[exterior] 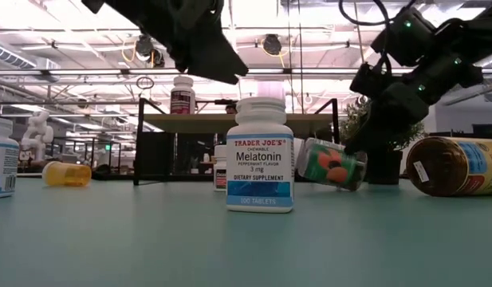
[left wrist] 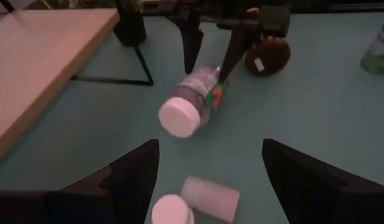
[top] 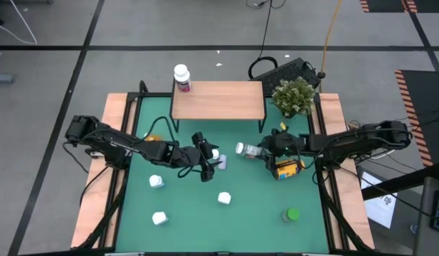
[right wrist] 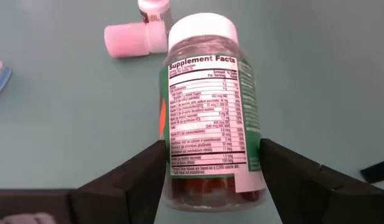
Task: Pick and place medicine bottles onto shelf by color
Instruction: Put the white and green pill bottle on the shelf
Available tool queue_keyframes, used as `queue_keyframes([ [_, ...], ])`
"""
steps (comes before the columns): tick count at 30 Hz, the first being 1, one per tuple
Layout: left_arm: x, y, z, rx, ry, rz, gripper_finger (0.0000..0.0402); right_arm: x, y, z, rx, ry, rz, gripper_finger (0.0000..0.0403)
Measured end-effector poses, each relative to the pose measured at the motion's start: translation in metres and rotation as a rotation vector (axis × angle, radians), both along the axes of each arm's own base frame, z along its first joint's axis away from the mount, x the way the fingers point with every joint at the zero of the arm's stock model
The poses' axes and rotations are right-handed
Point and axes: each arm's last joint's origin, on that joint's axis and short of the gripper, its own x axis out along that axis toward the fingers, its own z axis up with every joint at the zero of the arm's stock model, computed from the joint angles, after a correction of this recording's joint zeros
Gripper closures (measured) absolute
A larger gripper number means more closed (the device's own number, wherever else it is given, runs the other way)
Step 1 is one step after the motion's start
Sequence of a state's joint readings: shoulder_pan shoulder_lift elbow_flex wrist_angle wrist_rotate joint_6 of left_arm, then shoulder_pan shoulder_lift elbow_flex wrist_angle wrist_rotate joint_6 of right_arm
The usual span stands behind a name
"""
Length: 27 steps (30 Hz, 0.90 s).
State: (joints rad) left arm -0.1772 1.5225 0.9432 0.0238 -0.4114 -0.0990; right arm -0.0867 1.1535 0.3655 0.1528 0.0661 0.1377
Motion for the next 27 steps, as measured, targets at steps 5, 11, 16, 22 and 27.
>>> queue_keyframes([
  [5, 0.002, 0.003, -0.001, 0.015, 0.001, 0.0, 0.0117, 0.0, -0.001, -0.002, 0.017, -0.002, 0.003, 0.0142],
  [11, 0.003, 0.008, 0.001, 0.009, -0.013, 0.019, 0.0117, 0.0, -0.004, -0.006, 0.048, 0.018, 0.02, 0.0112],
  [16, 0.003, 0.008, 0.001, 0.007, -0.017, 0.019, 0.0117, 0.003, -0.005, -0.013, 0.043, 0.041, 0.041, 0.0112],
  [22, 0.003, 0.007, 0.001, 0.002, -0.017, 0.02, 0.0117, 0.009, -0.005, -0.014, 0.046, -0.004, 0.059, 0.0147],
  [27, 0.001, 0.005, -0.001, -0.004, 0.0, 0.017, 0.0117, 0.008, -0.005, -0.009, 0.043, -0.031, 0.059, 0.0161],
])
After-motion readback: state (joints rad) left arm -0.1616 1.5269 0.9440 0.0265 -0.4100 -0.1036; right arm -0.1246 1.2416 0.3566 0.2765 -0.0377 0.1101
